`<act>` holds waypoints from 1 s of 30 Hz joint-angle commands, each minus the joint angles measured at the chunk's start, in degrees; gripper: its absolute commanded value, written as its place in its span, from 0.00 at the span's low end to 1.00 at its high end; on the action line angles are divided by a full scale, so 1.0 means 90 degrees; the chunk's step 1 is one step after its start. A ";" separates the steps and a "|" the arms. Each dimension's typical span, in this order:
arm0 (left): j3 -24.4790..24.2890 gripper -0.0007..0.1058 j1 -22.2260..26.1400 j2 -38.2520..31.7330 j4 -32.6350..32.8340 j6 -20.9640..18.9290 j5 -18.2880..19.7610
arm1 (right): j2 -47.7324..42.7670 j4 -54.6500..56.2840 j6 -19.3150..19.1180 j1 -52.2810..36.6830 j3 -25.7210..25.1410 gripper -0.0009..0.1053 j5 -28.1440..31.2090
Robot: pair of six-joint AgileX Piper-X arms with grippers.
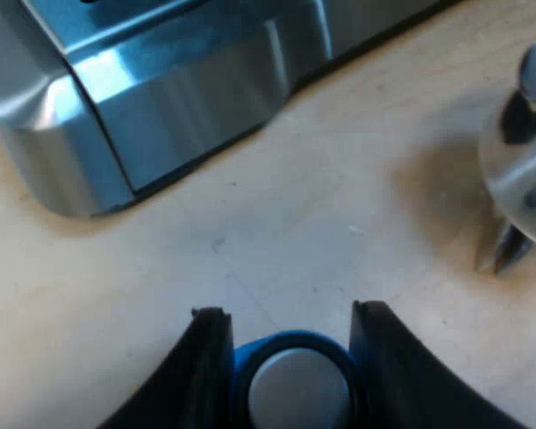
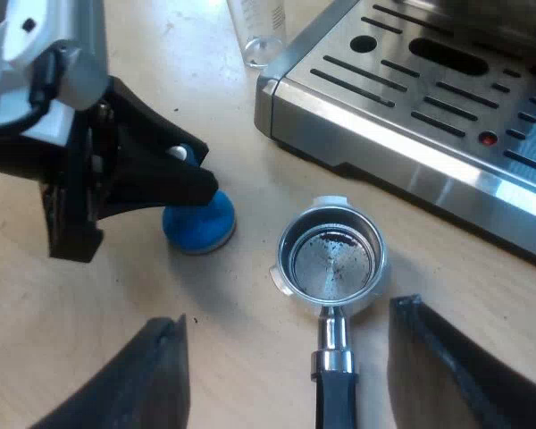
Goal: Grind coffee beans and then tamp
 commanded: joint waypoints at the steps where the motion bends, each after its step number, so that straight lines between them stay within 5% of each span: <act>1: -0.0071 0.10 -0.0030 -0.0499 0.0307 -0.0075 0.0032 | -0.0034 0.0006 -0.0064 0.0005 -0.0066 0.50 0.0014; 16: -0.0599 0.10 -0.0030 -0.3160 0.2570 -0.0075 0.0032 | -0.0034 0.0006 -0.0052 0.0005 -0.0066 0.50 0.0014; 23: -0.1118 0.10 -0.0030 -0.3688 0.3438 -0.0075 0.0141 | -0.0034 0.0058 0.0305 0.0005 0.0039 0.50 0.0014; 30: -0.1609 0.10 -0.0144 -0.3693 0.3740 -0.0075 0.0462 | -0.0034 -0.0403 0.0305 0.0005 0.0789 0.50 0.0195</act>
